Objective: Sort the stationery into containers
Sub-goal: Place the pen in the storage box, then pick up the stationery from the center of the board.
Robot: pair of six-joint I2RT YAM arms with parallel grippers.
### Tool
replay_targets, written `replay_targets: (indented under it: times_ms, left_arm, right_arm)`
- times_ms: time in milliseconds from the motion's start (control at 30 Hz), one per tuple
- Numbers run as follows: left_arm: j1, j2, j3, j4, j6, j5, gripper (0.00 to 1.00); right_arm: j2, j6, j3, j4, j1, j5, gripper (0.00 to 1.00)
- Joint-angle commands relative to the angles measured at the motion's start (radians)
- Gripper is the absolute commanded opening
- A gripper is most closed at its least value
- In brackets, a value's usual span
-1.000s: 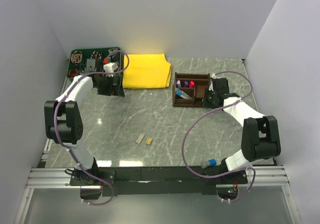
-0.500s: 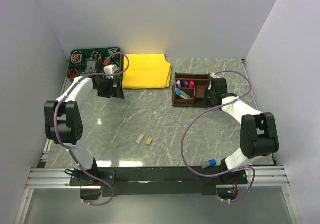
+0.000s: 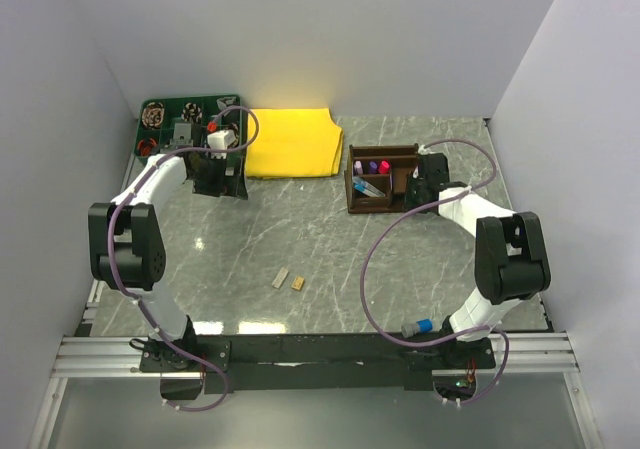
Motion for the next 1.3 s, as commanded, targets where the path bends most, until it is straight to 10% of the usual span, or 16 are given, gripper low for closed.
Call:
replay_targets:
  times_ms: [0,333,733,1000,1167,1267]
  left_arm:
    - [-0.005,-0.036,0.001,0.006,0.011,0.006,0.99]
    - [-0.005,-0.047,-0.004,0.008,0.010,0.012,0.99]
    - [-0.005,-0.078,-0.028,0.015,0.004,0.020,0.99]
    - [-0.005,-0.096,-0.031,0.014,0.005,0.015,0.99]
    - [-0.016,-0.145,-0.076,-0.004,0.031,0.015,0.99]
    - [-0.056,-0.194,-0.134,-0.021,0.048,0.014,0.99]
  right_arm:
    - [-0.010,0.003,0.039,0.049,0.010,0.053,0.17]
    - [-0.016,0.006,0.037,0.049,0.030,0.088,0.43]
    - [-0.095,0.013,-0.010,0.023,0.041,0.074,0.45]
    - [-0.170,0.014,-0.047,-0.023,0.049,0.040,0.00]
    - [-0.274,-0.142,-0.071,-0.109,0.046,-0.149,0.00]
    - [-0.349,-0.292,-0.107,-0.151,0.047,-0.290,0.26]
